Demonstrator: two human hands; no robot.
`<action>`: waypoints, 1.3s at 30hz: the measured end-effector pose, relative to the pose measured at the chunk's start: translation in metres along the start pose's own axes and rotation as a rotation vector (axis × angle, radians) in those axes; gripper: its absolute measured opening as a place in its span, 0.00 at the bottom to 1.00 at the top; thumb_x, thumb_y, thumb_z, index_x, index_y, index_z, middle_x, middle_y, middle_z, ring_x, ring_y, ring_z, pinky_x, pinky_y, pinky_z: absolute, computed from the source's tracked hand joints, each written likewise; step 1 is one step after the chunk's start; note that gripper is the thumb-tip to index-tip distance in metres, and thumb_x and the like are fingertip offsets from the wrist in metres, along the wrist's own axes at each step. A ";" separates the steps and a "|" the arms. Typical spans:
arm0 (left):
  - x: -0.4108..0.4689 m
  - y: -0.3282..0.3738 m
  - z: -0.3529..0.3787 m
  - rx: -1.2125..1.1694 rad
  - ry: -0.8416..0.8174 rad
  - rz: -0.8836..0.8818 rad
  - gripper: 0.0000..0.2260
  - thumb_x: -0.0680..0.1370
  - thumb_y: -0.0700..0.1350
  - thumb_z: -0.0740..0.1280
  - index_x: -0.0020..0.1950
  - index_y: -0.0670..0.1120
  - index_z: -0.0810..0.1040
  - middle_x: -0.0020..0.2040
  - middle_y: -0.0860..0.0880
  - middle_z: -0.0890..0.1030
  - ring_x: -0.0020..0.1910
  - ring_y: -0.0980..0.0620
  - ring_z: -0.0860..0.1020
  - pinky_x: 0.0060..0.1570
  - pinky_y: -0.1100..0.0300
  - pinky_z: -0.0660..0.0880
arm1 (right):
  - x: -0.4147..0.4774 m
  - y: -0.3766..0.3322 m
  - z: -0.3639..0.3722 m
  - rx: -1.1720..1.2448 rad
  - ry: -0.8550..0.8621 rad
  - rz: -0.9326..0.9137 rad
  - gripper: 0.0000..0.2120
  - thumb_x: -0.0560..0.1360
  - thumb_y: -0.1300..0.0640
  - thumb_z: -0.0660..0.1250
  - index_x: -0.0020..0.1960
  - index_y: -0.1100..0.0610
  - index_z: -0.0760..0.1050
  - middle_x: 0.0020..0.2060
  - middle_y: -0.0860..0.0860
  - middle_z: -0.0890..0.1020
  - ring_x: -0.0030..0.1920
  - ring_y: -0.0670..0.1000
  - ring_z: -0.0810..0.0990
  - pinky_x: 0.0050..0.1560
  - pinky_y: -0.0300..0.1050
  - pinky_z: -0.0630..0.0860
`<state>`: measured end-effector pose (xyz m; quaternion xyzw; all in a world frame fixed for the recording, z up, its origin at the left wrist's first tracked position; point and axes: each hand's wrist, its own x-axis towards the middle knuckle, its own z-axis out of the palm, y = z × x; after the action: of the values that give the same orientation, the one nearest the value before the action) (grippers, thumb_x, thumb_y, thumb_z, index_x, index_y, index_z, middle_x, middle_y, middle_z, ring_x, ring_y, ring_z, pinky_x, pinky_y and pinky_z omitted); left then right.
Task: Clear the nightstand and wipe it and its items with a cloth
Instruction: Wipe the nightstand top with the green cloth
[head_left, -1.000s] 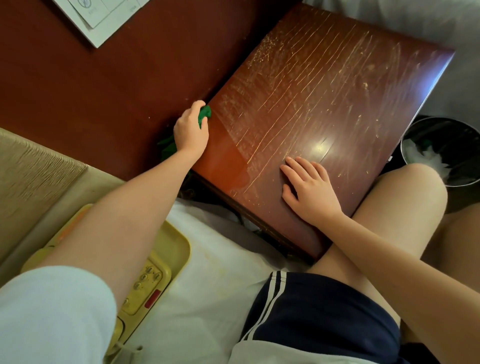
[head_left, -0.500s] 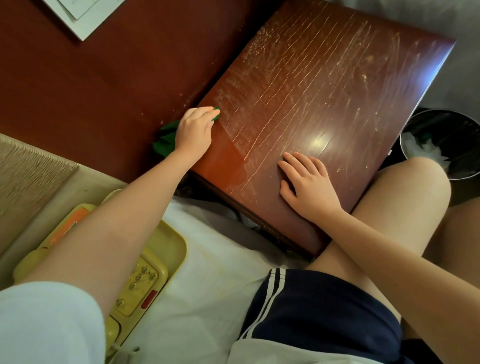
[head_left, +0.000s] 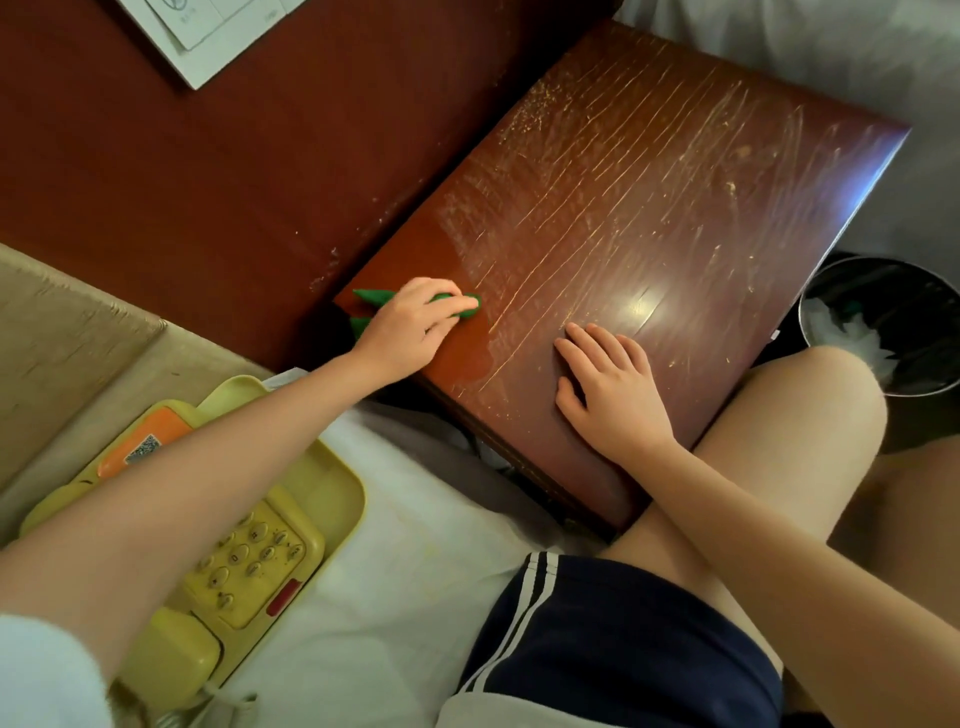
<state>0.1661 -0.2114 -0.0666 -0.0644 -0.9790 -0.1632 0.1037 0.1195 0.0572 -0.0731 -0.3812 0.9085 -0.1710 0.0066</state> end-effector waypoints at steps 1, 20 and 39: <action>0.006 -0.004 0.000 0.028 0.061 -0.089 0.14 0.78 0.42 0.60 0.60 0.41 0.79 0.53 0.41 0.79 0.54 0.44 0.73 0.54 0.55 0.71 | 0.000 0.000 0.000 0.002 0.006 -0.004 0.22 0.76 0.51 0.53 0.64 0.58 0.74 0.64 0.55 0.76 0.66 0.58 0.72 0.67 0.54 0.62; 0.070 -0.036 -0.004 0.090 0.134 -0.451 0.14 0.80 0.39 0.58 0.64 0.43 0.76 0.61 0.44 0.76 0.61 0.45 0.71 0.59 0.59 0.66 | 0.000 0.002 0.004 -0.015 0.018 -0.005 0.21 0.77 0.51 0.53 0.65 0.58 0.74 0.65 0.55 0.75 0.66 0.58 0.71 0.68 0.54 0.60; -0.013 0.033 0.003 -0.145 -0.031 0.004 0.11 0.77 0.38 0.63 0.56 0.40 0.81 0.51 0.43 0.80 0.54 0.49 0.73 0.57 0.64 0.67 | 0.000 0.001 0.003 -0.010 0.041 -0.003 0.22 0.76 0.51 0.53 0.64 0.59 0.74 0.64 0.56 0.76 0.66 0.58 0.72 0.67 0.52 0.59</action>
<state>0.1838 -0.1805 -0.0619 -0.0762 -0.9660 -0.2323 0.0842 0.1196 0.0571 -0.0764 -0.3790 0.9088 -0.1740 -0.0141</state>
